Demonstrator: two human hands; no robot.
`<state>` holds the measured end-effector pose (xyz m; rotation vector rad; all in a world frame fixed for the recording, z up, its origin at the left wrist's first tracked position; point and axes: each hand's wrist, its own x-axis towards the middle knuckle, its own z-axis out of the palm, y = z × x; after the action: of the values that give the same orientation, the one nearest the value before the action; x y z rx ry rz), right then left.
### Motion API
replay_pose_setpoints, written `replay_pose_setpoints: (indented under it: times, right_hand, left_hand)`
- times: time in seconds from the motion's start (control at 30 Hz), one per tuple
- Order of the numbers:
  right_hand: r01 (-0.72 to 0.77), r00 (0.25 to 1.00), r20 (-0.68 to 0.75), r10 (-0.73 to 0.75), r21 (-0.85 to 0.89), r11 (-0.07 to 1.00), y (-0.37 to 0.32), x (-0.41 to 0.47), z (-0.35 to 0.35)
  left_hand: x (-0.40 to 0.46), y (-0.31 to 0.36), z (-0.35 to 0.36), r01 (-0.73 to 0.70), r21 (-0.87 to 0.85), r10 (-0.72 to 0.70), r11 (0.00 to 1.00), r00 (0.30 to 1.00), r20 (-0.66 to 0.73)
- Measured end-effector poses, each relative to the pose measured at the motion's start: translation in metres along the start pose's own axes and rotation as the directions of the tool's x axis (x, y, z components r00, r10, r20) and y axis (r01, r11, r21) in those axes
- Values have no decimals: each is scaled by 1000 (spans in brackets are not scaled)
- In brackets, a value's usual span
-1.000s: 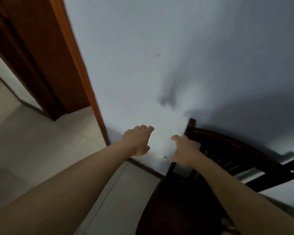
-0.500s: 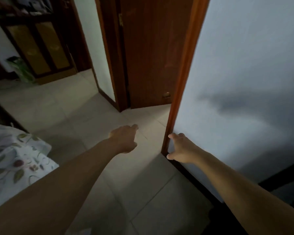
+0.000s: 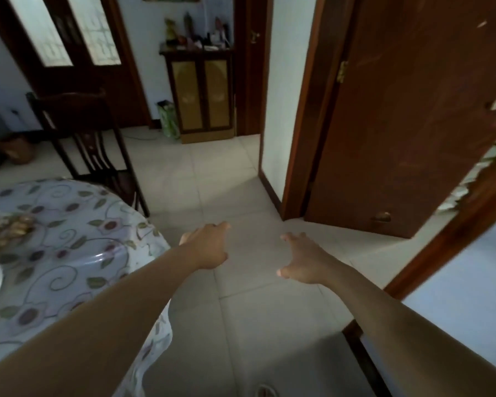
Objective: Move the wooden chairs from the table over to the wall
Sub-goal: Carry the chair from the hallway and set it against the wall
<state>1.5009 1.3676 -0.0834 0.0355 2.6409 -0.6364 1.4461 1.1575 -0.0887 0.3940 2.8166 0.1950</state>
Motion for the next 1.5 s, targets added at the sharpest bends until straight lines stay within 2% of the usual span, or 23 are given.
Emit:
replay_pose_setpoints:
  times: [0.27, 0.5, 0.73, 0.87, 1.03, 1.27, 1.5]
  right_hand:
    - [176, 983, 73, -169, -101, 979, -40, 152, -66]
    - [298, 950, 138, -279, -141, 944, -96, 258, -89]
    - [366, 926, 163, -340, -177, 913, -169, 370, -107]
    - [376, 922, 182, -343, -200, 905, -216, 438, -120]
    - [418, 902, 205, -379, -203, 886, -268, 511, -138]
    - [533, 840, 226, -493, -184, 826, -355, 642, -154]
    - [665, 737, 321, -595, -183, 724, -445, 776, -172]
  left_hand:
    - [99, -42, -51, 169, -36, -171, 985, 982, -76]
    - [167, -95, -84, 301, -38, -303, 953, 951, -66]
    - [255, -174, -115, 338, -77, -345, 938, 931, -122]
    - [309, -234, -141, 343, -132, -357, 930, 928, -104]
    - [360, -300, -173, 388, -122, -402, 913, 908, -119]
    - [437, -395, -206, 498, -152, -518, 854, 841, -154]
    - [513, -481, -243, 645, -196, -672, 739, 729, -132]
